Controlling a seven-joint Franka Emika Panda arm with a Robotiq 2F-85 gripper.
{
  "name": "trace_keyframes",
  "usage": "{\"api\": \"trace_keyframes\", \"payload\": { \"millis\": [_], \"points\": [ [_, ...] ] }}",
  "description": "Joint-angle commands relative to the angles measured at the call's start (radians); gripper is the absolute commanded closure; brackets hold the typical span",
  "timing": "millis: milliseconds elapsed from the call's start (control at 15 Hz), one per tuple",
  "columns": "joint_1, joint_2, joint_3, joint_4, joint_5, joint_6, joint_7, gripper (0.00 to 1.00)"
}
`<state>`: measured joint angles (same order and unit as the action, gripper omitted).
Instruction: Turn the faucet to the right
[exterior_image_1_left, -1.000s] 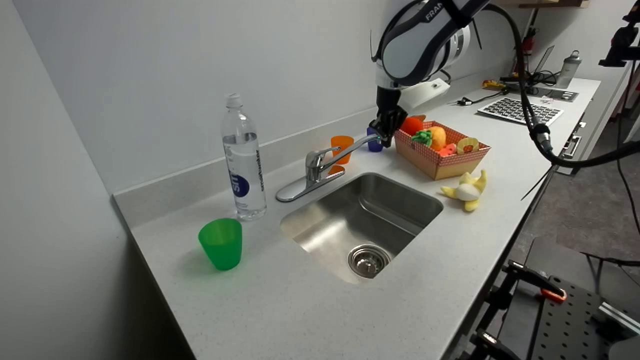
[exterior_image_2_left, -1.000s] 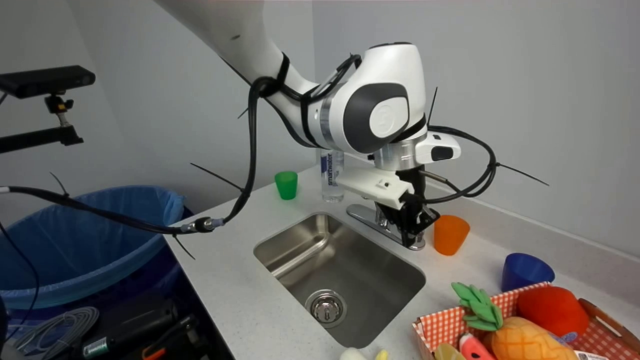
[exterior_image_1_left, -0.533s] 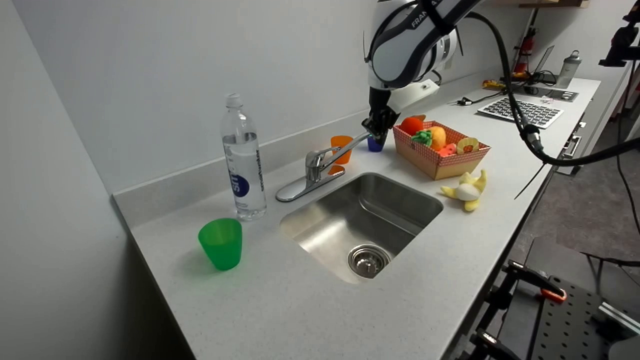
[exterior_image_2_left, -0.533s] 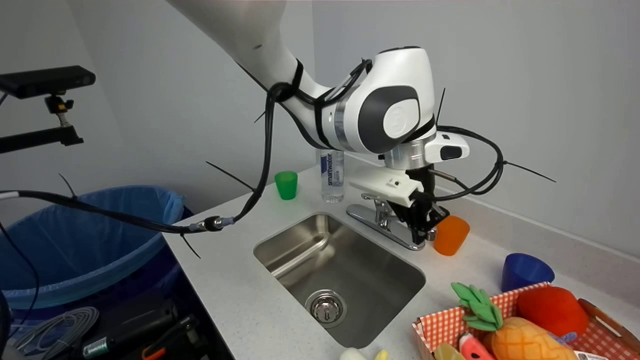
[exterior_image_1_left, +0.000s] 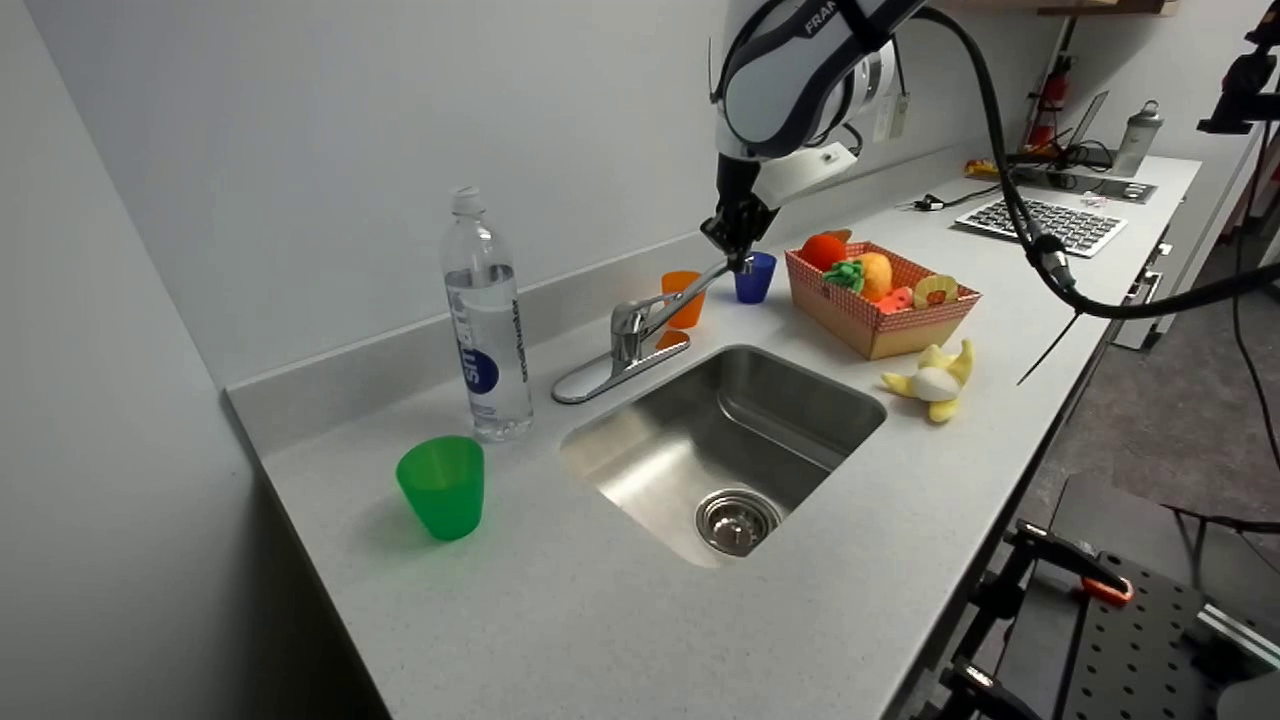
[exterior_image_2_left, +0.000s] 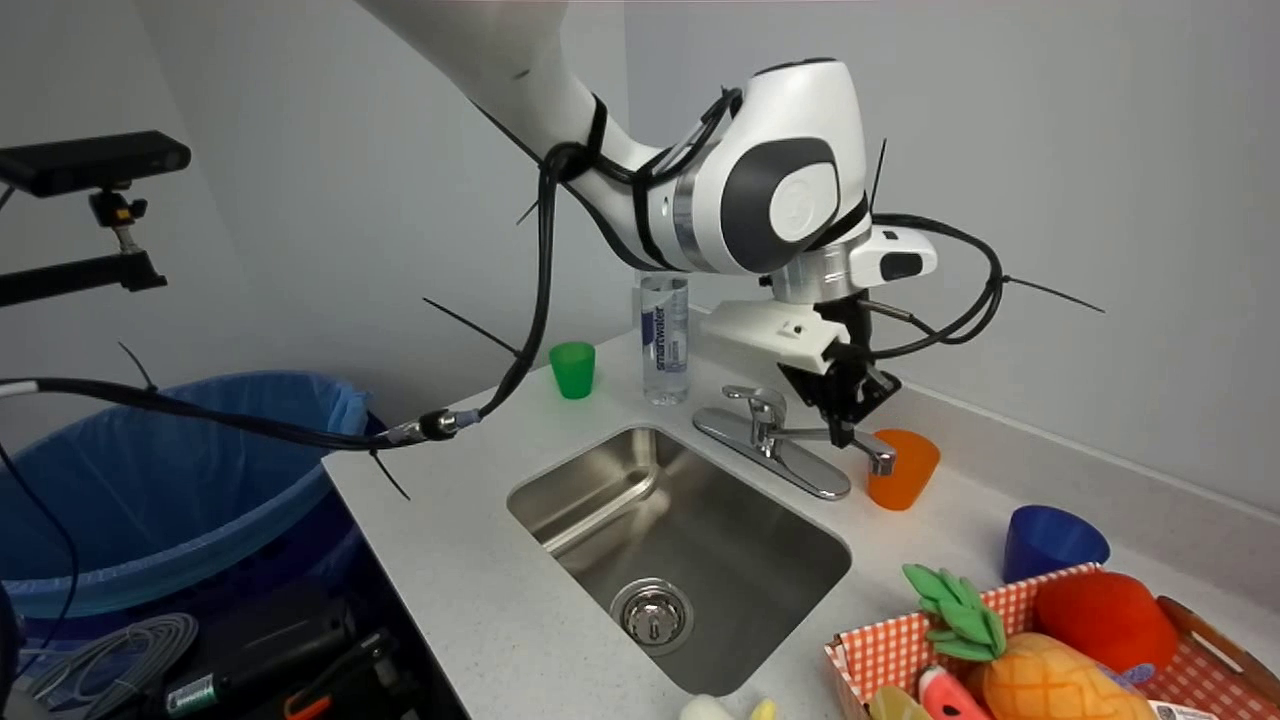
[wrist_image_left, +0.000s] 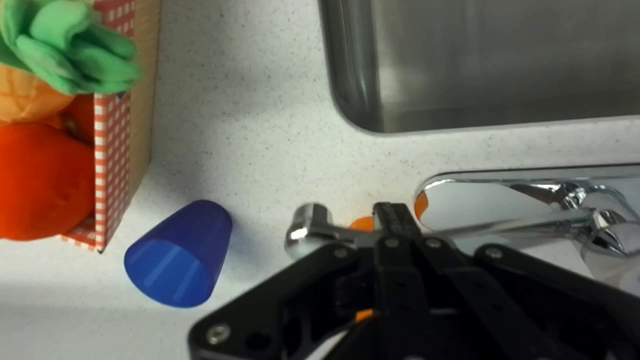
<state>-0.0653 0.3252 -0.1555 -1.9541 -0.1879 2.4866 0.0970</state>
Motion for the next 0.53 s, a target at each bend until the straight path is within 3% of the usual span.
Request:
{"api": "trace_keyframes", "payload": {
  "millis": [0,200,267,333,467],
  "points": [
    [0.0,-0.047,0.027,0.05,0.026,0.0,-0.018,1.0],
    [0.004,-0.07,0.04,0.083,0.023,0.003,-0.011,1.0],
    [0.011,-0.076,0.038,0.093,0.008,-0.006,0.008,0.74],
    [0.004,-0.061,0.037,0.081,0.005,-0.001,-0.005,0.98],
    [0.006,-0.072,0.04,0.089,0.005,-0.002,-0.005,0.84]
  ]
}}
